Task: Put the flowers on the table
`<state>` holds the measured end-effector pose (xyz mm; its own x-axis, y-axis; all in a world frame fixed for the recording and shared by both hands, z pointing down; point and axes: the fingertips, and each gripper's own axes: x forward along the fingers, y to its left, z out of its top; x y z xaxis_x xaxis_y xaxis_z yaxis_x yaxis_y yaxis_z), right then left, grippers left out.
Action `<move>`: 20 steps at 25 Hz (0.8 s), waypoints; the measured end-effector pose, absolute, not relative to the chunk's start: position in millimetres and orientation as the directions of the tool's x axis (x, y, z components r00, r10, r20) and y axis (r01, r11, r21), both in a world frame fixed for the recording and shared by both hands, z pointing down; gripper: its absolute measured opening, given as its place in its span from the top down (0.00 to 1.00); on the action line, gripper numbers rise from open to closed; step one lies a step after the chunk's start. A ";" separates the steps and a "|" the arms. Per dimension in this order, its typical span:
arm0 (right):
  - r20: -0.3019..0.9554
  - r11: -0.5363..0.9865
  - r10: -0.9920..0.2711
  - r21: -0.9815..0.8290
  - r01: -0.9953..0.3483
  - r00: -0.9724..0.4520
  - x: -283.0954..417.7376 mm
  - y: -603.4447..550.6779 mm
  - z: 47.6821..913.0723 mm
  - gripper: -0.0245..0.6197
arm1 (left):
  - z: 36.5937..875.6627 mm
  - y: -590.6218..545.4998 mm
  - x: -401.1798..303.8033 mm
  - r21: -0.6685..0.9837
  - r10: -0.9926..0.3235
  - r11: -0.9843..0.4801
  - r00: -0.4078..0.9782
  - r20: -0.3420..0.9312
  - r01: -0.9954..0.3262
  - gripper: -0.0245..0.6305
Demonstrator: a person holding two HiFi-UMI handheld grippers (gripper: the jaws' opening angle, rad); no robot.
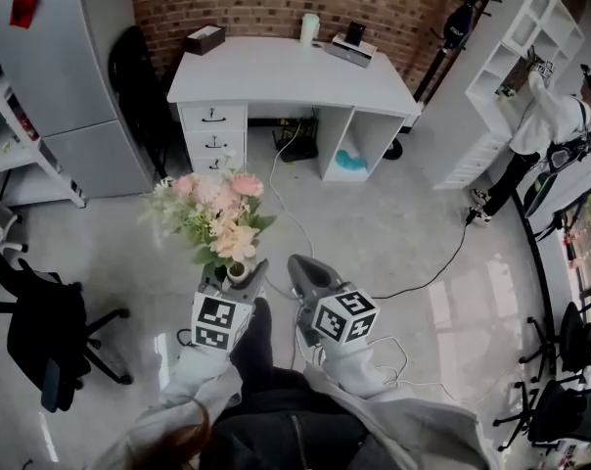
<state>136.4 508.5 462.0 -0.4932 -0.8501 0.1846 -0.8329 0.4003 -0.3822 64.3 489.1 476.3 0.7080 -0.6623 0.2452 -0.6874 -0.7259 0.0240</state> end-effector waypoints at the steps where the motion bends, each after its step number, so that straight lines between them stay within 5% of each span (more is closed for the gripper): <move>1: 0.184 0.403 -0.849 -0.381 -0.832 -0.496 138.0 499.3 461.7 0.96 | 477.8 479.2 66.3 0.022 -0.664 -0.724 0.705 0.250 -0.690 0.62; 20: 0.190 0.490 -0.765 -0.447 -0.748 -0.615 143.9 264.0 452.0 0.96 | 473.6 253.0 52.4 0.041 -0.794 -0.559 0.549 0.262 -0.828 0.62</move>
